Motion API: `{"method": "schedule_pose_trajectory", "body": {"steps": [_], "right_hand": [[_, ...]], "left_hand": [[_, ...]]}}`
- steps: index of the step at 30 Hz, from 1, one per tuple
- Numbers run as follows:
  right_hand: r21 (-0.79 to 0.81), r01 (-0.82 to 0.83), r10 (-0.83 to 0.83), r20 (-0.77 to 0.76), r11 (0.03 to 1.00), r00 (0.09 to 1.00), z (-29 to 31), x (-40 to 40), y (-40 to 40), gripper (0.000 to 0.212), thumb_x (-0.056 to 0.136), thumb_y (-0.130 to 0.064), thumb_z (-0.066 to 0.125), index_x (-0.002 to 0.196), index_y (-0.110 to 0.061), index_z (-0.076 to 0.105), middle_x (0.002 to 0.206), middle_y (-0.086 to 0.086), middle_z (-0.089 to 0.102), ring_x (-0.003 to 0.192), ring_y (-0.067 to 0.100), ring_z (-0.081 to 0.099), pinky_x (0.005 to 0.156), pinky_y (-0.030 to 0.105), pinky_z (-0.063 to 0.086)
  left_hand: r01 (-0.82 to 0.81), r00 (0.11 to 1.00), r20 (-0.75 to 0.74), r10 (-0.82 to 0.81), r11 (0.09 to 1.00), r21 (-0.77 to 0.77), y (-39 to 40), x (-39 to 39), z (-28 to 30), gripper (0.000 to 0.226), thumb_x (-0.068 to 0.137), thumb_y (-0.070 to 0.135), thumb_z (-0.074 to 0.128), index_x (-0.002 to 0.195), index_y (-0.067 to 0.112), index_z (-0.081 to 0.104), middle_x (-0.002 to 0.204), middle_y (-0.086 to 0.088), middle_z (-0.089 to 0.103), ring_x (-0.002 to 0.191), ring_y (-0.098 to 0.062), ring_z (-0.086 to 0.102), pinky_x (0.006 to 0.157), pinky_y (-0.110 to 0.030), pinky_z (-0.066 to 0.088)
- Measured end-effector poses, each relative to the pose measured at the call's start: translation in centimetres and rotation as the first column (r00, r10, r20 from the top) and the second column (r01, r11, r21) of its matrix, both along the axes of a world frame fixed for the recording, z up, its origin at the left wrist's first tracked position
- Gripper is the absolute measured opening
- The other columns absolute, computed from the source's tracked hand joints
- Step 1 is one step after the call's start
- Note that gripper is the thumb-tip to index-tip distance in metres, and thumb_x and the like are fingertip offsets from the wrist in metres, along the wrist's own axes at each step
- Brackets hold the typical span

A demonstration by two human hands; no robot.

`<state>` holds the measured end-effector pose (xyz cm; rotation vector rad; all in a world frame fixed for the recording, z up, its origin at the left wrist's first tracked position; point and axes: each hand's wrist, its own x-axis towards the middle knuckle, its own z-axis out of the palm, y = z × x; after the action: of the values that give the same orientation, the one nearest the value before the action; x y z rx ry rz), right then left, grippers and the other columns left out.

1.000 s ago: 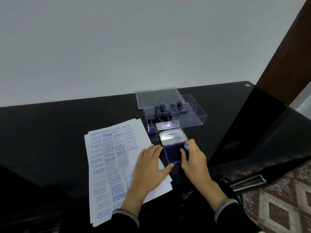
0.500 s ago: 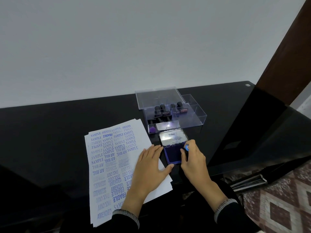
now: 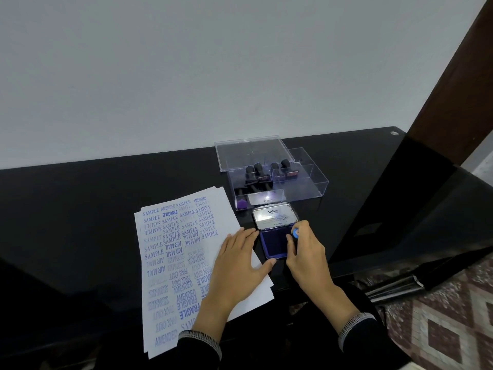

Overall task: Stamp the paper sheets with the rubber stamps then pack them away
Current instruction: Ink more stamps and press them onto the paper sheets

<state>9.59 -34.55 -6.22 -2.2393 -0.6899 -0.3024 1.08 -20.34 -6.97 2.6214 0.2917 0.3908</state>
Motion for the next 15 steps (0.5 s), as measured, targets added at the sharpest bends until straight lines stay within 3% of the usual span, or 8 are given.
{"method": "schedule_pose_trajectory", "body": {"steps": [2, 4, 6, 8, 13, 15], "right_hand": [[-0.017, 0.006, -0.006, 0.014, 1.0, 1.0, -0.1, -0.1, 0.1, 0.028, 0.09, -0.005, 0.056, 0.089, -0.023, 0.034, 0.082, -0.006, 0.05, 0.067, 0.01, 0.052, 0.054, 0.012, 0.036], [-0.006, 0.013, -0.013, 0.03, 1.0, 0.999, -0.1, -0.1, 0.1, 0.028, 0.09, -0.004, 0.056, 0.088, -0.022, 0.033, 0.079, -0.005, 0.049, 0.064, 0.012, 0.052, 0.054, 0.019, 0.04], [0.015, 0.021, -0.021, 0.004, 1.0, 1.0, -0.1, 0.1, 0.0, 0.026, 0.09, -0.005, 0.056, 0.087, -0.019, 0.035, 0.077, -0.001, 0.051, 0.065, 0.016, 0.054, 0.054, 0.028, 0.046], [0.019, 0.021, -0.021, -0.022, 1.0, 1.0, 0.0, 0.1, 0.0, 0.024, 0.091, -0.006, 0.056, 0.088, -0.018, 0.036, 0.078, 0.001, 0.053, 0.066, 0.019, 0.055, 0.056, 0.031, 0.048], [-0.012, 0.014, -0.014, -0.011, 1.0, 1.0, -0.1, 0.0, 0.1, 0.025, 0.092, -0.006, 0.054, 0.086, -0.02, 0.034, 0.077, -0.002, 0.05, 0.064, 0.015, 0.053, 0.055, 0.023, 0.04], [-0.011, 0.024, -0.024, -0.019, 1.0, 1.0, -0.1, -0.1, 0.1, 0.025, 0.092, -0.006, 0.054, 0.086, -0.02, 0.034, 0.077, -0.002, 0.05, 0.064, 0.016, 0.053, 0.053, 0.021, 0.039]], "left_hand": [[0.015, 1.0, -0.009, -0.015, 0.999, -0.039, 0.2, 0.0, 0.1, 0.072, 0.088, 0.06, 0.051, 0.148, 0.027, 0.03, 0.151, 0.015, 0.029, 0.141, -0.003, 0.021, 0.118, -0.021, 0.001], [0.015, 0.999, 0.034, -0.008, 0.977, -0.211, 0.3, 0.0, 0.5, 0.066, 0.088, 0.051, 0.059, 0.145, 0.027, 0.034, 0.146, 0.016, 0.033, 0.135, 0.0, 0.029, 0.117, -0.023, 0.018], [-0.004, 0.991, 0.117, 0.069, 0.874, -0.487, 0.7, -0.1, 1.4, 0.049, 0.091, 0.036, 0.062, 0.136, 0.032, 0.043, 0.135, 0.02, 0.041, 0.125, 0.007, 0.038, 0.107, -0.019, 0.03], [-0.025, 0.965, 0.19, 0.18, 0.786, -0.617, 1.5, -0.3, 2.3, 0.033, 0.094, 0.023, 0.059, 0.124, 0.035, 0.051, 0.125, 0.021, 0.05, 0.116, 0.011, 0.046, 0.101, -0.016, 0.036], [-0.13, 0.934, 0.211, 0.289, 0.822, -0.555, 4.9, -1.7, 3.8, 0.02, 0.098, 0.017, 0.053, 0.109, 0.03, 0.062, 0.112, 0.016, 0.063, 0.103, 0.011, 0.054, 0.08, -0.001, 0.039], [-0.192, 0.92, 0.197, 0.338, 0.828, -0.527, 6.8, -3.0, 3.7, 0.019, 0.098, 0.016, 0.053, 0.109, 0.028, 0.063, 0.115, 0.013, 0.062, 0.107, 0.003, 0.054, 0.089, -0.009, 0.041]]}}
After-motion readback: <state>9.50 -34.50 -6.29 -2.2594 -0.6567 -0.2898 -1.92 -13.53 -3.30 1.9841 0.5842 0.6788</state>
